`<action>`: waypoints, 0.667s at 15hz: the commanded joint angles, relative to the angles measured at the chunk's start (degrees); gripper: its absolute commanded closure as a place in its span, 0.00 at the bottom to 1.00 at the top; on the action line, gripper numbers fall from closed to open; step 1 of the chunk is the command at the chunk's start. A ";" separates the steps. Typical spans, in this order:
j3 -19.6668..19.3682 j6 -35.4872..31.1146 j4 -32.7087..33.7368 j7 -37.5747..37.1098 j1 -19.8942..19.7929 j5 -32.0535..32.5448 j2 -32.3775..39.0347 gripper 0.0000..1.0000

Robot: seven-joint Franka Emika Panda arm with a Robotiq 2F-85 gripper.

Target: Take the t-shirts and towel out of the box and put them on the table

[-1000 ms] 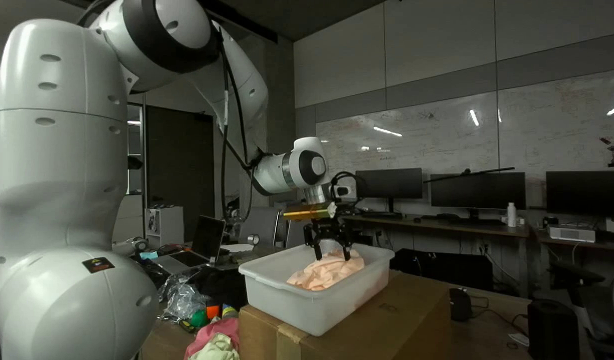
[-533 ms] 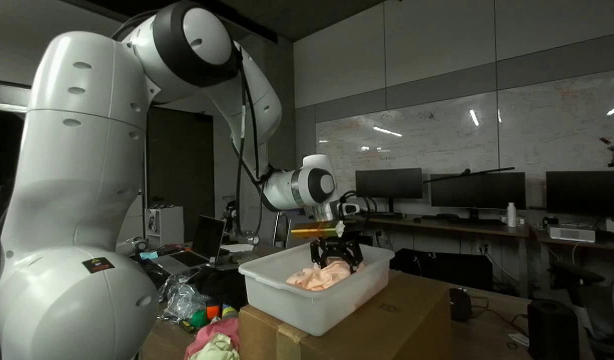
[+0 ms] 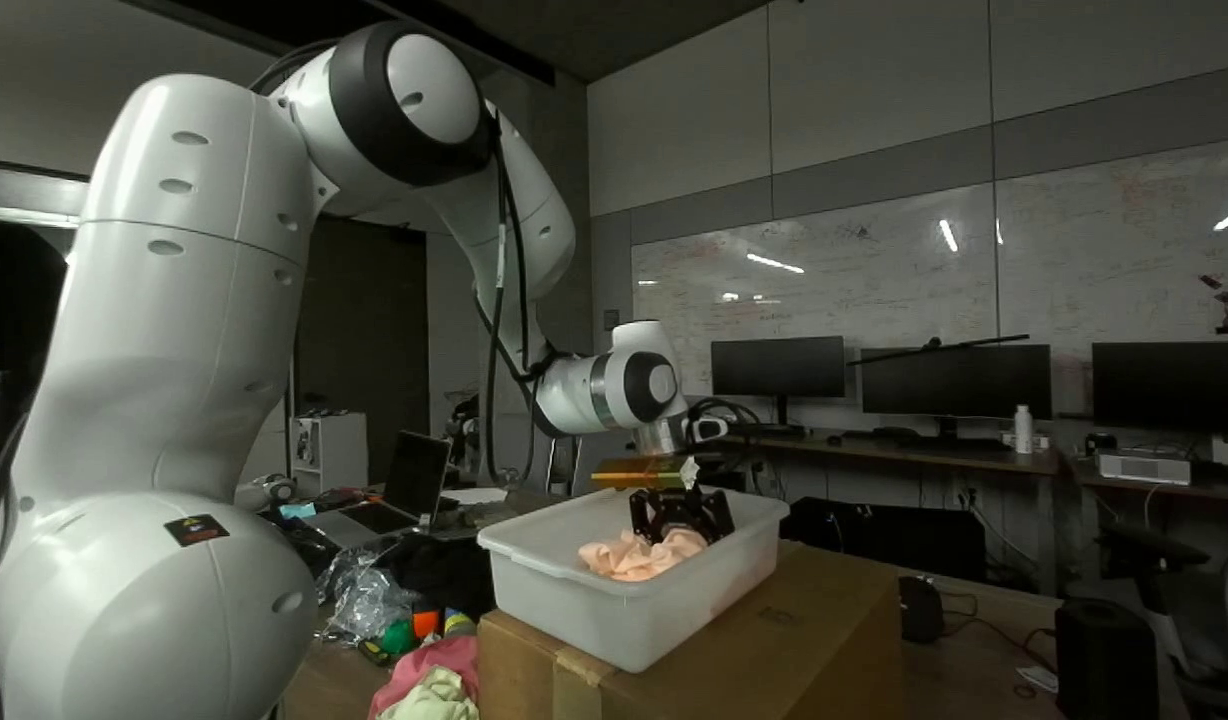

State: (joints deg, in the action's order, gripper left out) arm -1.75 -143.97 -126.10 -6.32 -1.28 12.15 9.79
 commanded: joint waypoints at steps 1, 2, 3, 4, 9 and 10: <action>-0.90 -1.49 1.07 0.28 0.19 0.46 0.37 0.31; -0.88 -1.53 1.00 0.28 0.18 0.32 0.17 0.38; -0.89 -1.43 1.01 -0.04 0.22 0.25 -0.12 0.46; -0.86 -1.43 0.99 0.07 0.19 0.17 -0.36 0.55; -1.04 -0.05 -0.24 -1.80 0.34 0.42 -3.63 0.92; -1.10 -0.19 -0.74 -2.55 0.35 0.51 -4.93 0.94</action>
State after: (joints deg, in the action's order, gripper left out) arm -1.88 -144.33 -125.68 -7.02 -1.28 12.12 8.45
